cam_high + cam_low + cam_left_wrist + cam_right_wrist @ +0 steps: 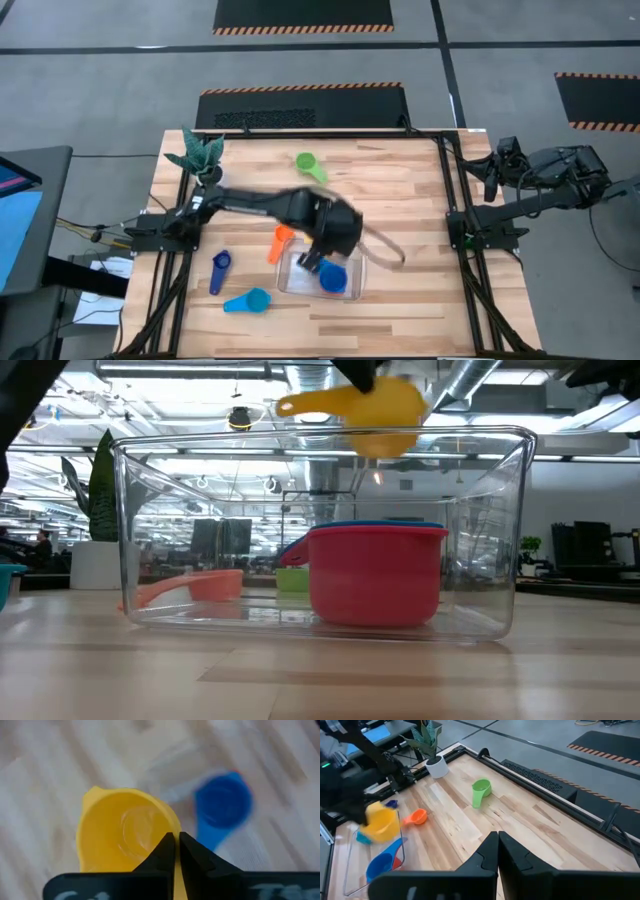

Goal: Nest measuring cups in basket
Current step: Stack the yellow measuring cup on top of the blue measuring cup in the transparent bin

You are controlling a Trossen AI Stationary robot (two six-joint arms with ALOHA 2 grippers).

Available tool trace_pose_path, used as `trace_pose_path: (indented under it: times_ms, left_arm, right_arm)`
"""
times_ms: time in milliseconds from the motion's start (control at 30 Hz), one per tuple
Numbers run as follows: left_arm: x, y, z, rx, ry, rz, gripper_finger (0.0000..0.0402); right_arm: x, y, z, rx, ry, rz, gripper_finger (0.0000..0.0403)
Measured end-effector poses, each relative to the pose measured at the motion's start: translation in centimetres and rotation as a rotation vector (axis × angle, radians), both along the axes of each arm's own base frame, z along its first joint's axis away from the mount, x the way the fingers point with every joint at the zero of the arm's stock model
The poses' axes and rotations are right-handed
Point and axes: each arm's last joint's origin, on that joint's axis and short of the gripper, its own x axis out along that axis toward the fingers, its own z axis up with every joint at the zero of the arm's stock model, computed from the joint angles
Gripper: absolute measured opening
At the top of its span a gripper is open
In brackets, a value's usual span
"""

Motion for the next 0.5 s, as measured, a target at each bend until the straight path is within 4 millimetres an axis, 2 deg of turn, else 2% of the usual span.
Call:
trace_pose_path:
  times_ms: [133, 300, 367, 500]
  left_arm:
    - [-0.6, -2.8, -0.5, 0.092, 0.003, -0.244, 0.0]
    - [-0.6, -2.8, -1.7, 0.127, 0.044, -0.307, 0.0]
    - [-0.6, -2.8, -2.9, 0.136, 0.085, -0.32, 0.0]
    - [-1.4, -4.7, -5.0, 0.168, 0.163, -0.459, 0.0]
  right_arm:
    - [0.0, 0.0, 0.0, -0.001, 0.0, -0.001, 0.0025]
    - [0.0, 0.0, 0.0, 0.002, -0.002, -0.002, 0.0026]
    - [0.0, 0.0, 0.0, 0.008, -0.004, -0.004, 0.0026]
    - [0.0, 0.0, 0.0, 0.011, -0.002, 0.0, 0.0026]
